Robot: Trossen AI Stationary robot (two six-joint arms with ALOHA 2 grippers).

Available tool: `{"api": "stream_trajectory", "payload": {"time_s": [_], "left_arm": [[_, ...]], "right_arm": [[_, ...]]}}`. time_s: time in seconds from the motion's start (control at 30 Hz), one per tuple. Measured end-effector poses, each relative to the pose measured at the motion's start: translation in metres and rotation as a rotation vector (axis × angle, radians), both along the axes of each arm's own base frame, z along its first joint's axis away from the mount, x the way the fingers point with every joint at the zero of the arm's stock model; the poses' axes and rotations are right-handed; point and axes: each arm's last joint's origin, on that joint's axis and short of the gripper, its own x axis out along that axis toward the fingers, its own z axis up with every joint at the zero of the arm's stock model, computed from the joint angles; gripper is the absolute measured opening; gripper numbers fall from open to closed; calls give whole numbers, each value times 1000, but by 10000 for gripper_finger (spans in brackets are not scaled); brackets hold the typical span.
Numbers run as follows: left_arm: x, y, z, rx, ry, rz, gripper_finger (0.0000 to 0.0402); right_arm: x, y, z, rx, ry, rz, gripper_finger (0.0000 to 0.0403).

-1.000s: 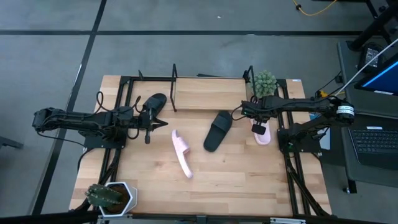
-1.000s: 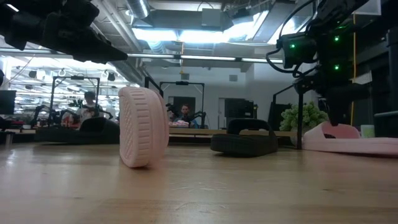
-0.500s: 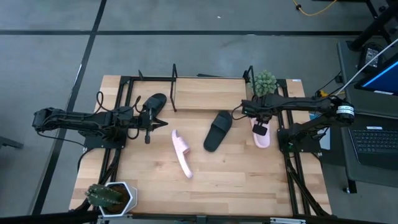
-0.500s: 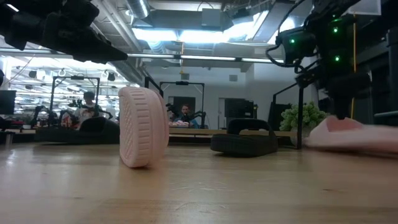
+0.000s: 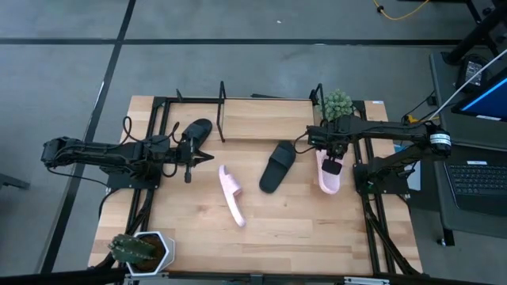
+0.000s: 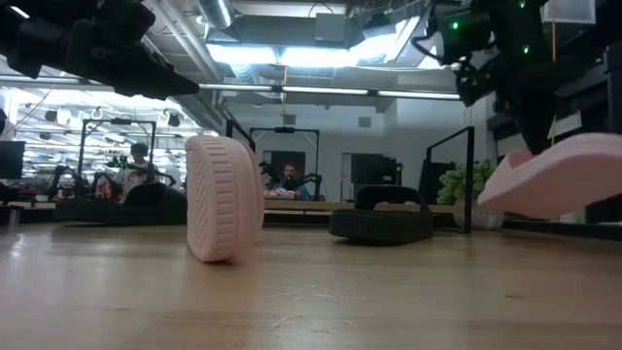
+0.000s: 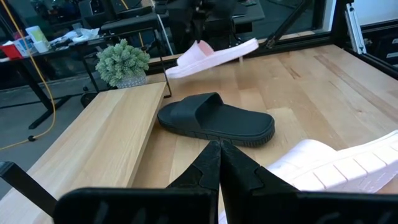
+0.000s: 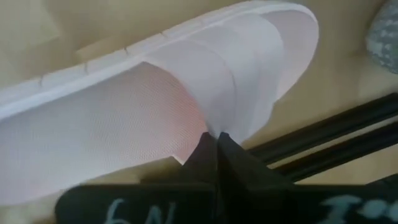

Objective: Pick and place slides into the shelf
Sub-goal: Put the right pink slipper on the shelf

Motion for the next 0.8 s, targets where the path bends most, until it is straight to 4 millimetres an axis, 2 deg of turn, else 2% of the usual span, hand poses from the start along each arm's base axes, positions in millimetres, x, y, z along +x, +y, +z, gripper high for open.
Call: {"api": "stream_trajectory", "payload": {"time_s": [0.47, 0.8], "left_arm": [[0, 0, 0, -2, 0, 0, 0], [0, 0, 0, -2, 0, 0, 0]], "right_arm": [[19, 31, 47, 36, -173, 145, 0], [26, 33, 78, -151, -290, 114, 0]]}}
